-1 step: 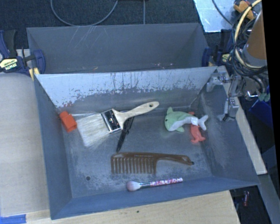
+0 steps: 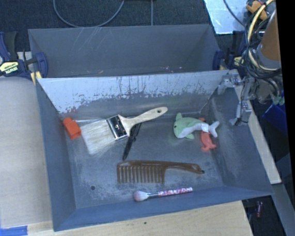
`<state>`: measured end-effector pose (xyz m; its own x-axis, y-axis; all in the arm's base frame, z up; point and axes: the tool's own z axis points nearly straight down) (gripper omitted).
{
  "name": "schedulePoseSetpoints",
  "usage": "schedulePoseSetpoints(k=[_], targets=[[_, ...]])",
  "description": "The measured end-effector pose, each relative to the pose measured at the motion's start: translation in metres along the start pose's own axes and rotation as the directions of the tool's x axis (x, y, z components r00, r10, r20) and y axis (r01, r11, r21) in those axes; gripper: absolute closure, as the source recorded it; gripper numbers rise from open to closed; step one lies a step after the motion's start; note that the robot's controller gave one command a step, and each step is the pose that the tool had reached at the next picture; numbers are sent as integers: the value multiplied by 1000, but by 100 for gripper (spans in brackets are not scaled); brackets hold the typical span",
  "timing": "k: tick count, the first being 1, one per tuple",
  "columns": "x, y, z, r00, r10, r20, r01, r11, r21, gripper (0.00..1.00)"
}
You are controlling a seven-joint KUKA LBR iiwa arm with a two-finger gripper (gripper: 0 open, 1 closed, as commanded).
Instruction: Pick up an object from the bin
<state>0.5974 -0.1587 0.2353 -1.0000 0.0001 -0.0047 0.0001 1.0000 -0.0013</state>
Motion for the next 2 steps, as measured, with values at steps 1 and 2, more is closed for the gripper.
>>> schedulePoseSetpoints(k=[1, 2], targets=[[-30, 22, 76, 992, 123, -5, -123, 992, -2, 0], [-30, 43, 75, 997, 81, 7, -81, 997, 1, 0]])
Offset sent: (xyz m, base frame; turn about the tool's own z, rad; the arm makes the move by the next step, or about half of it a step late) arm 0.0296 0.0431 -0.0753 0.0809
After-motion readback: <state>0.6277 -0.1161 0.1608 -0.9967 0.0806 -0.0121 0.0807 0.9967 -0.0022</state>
